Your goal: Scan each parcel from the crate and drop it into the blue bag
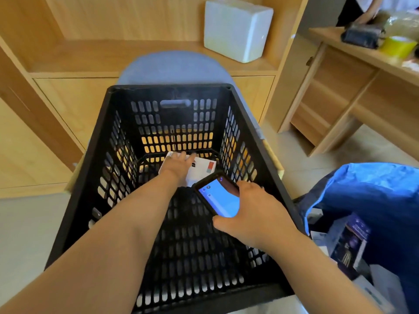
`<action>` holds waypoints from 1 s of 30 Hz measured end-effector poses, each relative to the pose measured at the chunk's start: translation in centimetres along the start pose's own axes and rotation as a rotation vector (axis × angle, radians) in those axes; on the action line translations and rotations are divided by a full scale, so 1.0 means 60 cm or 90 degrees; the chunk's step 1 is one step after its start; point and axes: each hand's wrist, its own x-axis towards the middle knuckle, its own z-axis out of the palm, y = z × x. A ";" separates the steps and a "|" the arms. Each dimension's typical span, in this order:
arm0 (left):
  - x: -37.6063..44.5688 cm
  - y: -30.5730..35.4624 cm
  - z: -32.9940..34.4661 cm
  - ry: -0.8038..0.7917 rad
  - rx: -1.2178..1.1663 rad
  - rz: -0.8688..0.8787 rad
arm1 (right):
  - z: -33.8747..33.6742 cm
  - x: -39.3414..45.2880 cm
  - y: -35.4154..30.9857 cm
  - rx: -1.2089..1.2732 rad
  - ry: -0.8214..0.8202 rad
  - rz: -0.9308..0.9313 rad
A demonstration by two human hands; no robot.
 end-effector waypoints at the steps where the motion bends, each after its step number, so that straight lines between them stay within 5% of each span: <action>1: 0.001 0.001 -0.002 0.004 0.022 -0.006 | 0.000 0.000 0.000 0.003 0.000 0.000; 11: -0.048 -0.009 -0.001 -0.151 -0.055 -0.009 | 0.000 -0.004 -0.002 0.004 -0.005 -0.002; 19: -0.134 -0.067 0.012 -0.544 -0.565 -0.117 | 0.004 -0.010 -0.003 0.019 0.019 0.000; 22: -0.148 -0.070 0.019 -0.549 -0.630 -0.124 | 0.007 -0.010 -0.004 0.010 0.017 -0.002; 30: -0.151 -0.054 -0.025 -0.368 -0.622 -0.143 | 0.007 -0.007 -0.001 0.002 0.022 -0.004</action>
